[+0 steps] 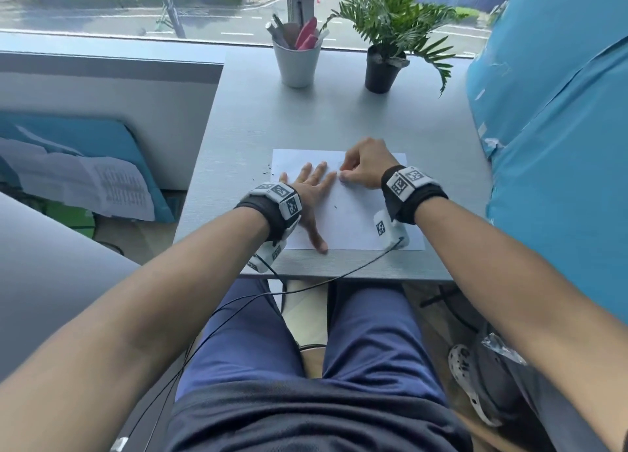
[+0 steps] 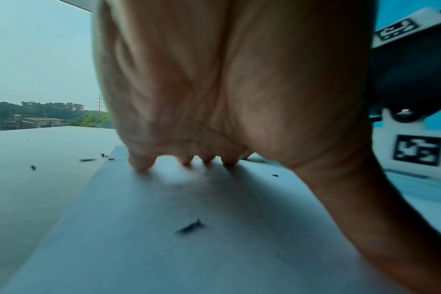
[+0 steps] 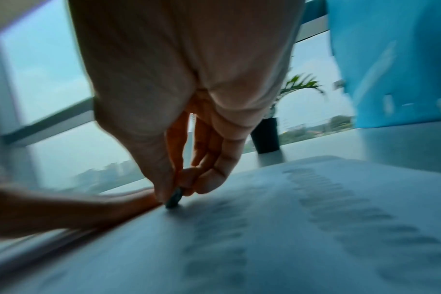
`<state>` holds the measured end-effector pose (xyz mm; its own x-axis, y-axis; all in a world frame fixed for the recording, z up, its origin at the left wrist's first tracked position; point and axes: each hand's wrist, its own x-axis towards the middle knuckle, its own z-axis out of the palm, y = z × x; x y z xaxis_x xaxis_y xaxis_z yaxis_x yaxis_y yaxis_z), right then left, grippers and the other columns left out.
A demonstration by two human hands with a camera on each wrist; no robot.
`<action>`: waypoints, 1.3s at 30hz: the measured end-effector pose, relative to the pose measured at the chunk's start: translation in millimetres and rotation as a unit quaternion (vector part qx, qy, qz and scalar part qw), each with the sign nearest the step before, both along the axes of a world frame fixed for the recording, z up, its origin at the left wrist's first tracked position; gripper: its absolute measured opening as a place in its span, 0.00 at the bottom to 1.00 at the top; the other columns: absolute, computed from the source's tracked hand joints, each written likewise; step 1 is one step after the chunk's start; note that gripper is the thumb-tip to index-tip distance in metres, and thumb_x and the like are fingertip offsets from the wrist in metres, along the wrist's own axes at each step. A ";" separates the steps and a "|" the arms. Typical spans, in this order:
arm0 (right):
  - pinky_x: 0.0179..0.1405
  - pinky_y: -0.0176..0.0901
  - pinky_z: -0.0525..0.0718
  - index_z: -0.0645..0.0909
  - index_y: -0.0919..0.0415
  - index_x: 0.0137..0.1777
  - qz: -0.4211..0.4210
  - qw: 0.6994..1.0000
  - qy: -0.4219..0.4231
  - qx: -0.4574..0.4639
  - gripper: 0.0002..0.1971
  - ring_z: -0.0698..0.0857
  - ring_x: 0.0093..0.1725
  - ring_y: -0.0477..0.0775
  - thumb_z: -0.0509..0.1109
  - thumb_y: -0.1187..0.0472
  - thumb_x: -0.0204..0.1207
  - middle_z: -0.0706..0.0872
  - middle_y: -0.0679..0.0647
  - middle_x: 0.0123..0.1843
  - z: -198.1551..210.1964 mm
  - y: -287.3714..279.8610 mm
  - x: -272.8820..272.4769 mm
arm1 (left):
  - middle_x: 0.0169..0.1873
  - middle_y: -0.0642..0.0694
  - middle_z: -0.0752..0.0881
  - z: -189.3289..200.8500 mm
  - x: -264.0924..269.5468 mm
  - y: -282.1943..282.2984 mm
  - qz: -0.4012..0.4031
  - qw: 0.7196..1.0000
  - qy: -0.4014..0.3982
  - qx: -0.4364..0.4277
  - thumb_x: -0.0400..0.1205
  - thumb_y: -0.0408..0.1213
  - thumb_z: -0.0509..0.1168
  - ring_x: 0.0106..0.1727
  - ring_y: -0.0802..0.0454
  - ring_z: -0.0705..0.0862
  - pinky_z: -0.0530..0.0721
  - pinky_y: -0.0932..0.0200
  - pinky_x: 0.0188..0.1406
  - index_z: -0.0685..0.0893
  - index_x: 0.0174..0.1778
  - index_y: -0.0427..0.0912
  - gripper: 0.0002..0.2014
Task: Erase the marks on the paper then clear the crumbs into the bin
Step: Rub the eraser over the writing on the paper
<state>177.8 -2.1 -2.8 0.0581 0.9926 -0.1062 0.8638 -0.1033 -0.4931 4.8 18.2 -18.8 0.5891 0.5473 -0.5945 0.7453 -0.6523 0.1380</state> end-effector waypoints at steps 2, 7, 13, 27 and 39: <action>0.34 0.38 0.82 0.90 0.61 0.36 0.042 0.999 0.008 -0.023 0.01 0.84 0.31 0.46 0.78 0.64 0.66 0.88 0.51 0.31 1.4 -16.2 -11.2 | 0.82 0.51 0.25 -1.1 0.4 0.9 0.002 1.000 0.000 -0.002 0.50 0.67 0.82 0.83 0.44 0.27 0.36 0.26 0.78 0.27 0.83 0.51 0.81; 0.34 0.32 0.85 0.91 0.55 0.37 0.165 0.973 0.031 -0.155 0.02 0.88 0.34 0.42 0.81 0.61 0.67 0.90 0.43 0.32 4.2 -51.4 -23.0 | 0.81 0.52 0.24 -5.2 0.6 1.8 0.006 1.000 0.006 0.001 0.46 0.69 0.81 0.83 0.45 0.27 0.37 0.26 0.77 0.27 0.83 0.52 0.83; 0.39 0.36 0.83 0.92 0.61 0.40 0.007 0.999 -0.009 -0.032 0.06 0.87 0.36 0.48 0.80 0.60 0.65 0.91 0.54 0.36 3.9 10.7 4.2 | 0.82 0.51 0.25 -0.1 0.4 0.2 0.006 1.000 -0.002 -0.006 0.48 0.66 0.83 0.83 0.44 0.27 0.37 0.26 0.78 0.26 0.82 0.53 0.82; 0.29 0.31 0.76 0.91 0.59 0.37 0.028 0.995 -0.011 -0.095 0.04 0.83 0.30 0.45 0.81 0.60 0.63 0.90 0.54 0.33 11.9 1.6 -6.1 | 0.82 0.52 0.25 1.2 2.8 1.7 0.006 1.000 0.012 -0.001 0.48 0.66 0.84 0.83 0.44 0.27 0.38 0.26 0.78 0.26 0.82 0.52 0.83; 0.28 0.31 0.78 0.91 0.57 0.35 0.070 0.988 -0.001 -0.139 0.01 0.83 0.29 0.43 0.80 0.62 0.63 0.88 0.48 0.28 12.0 -44.0 -12.2 | 0.82 0.52 0.25 2.3 -0.2 2.6 0.001 1.000 0.021 -0.002 0.48 0.66 0.83 0.83 0.45 0.27 0.40 0.27 0.79 0.28 0.83 0.52 0.82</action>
<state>165.6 -46.1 9.2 -0.0762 0.9233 -0.3765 0.8804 -0.1150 -0.4601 4.6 20.8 -16.5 0.5630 0.5462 -0.6203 0.7518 -0.6502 0.1097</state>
